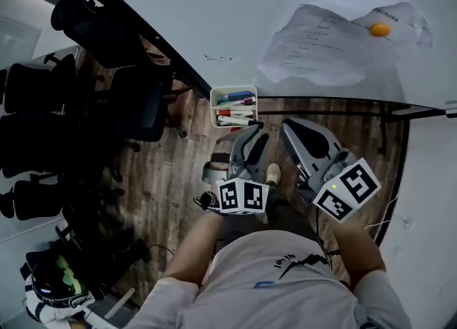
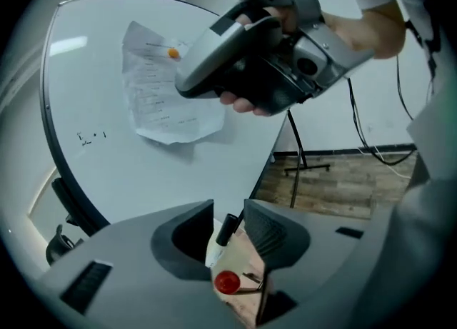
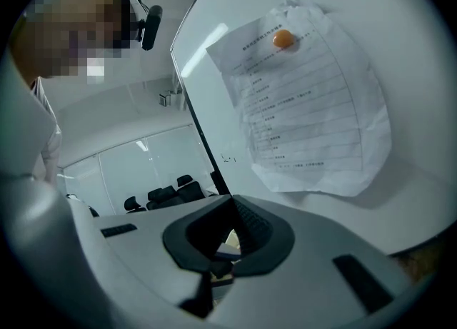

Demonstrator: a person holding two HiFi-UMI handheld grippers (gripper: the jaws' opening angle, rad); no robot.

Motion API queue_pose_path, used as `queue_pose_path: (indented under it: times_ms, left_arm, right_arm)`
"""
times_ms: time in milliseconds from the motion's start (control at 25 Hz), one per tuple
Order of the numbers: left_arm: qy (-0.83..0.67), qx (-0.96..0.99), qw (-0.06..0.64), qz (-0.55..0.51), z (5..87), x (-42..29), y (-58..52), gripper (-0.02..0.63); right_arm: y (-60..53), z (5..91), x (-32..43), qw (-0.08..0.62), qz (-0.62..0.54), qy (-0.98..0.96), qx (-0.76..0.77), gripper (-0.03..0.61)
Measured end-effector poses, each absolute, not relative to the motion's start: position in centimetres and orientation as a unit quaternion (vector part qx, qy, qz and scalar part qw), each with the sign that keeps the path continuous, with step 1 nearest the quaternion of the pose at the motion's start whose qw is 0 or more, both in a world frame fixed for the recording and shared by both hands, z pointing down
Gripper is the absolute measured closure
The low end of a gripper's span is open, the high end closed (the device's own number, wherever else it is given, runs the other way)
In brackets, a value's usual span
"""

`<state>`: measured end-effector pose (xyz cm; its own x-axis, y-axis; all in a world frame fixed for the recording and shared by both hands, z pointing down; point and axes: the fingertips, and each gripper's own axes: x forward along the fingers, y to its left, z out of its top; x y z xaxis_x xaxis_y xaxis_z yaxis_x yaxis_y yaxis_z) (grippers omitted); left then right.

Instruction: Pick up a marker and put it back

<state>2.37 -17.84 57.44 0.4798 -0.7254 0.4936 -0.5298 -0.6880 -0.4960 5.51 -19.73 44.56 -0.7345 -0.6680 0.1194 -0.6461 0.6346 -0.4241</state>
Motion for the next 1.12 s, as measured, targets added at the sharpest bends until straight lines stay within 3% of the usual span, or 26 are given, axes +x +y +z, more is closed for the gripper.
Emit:
queue_pose_path:
  times_ms: [560,680,1120]
  left_arm:
    - [0.354,-0.832,0.182,-0.386,60.8,2.8,-20.1,0.485]
    - [0.362,-0.828,0.184,-0.386,60.7,2.7,-20.3,0.515]
    - [0.390,-0.829,0.181,-0.359,57.5,2.0,-20.7,0.535]
  right_arm:
    - [-20.4,46.0,6.3,0.018,-0.236,0.891,-0.388,0.566]
    - [-20.5,46.1,6.6,0.018,-0.236,0.890,-0.389,0.566]
    - [-20.4,45.5,5.7,0.015,-0.227,0.897,-0.378,0.566]
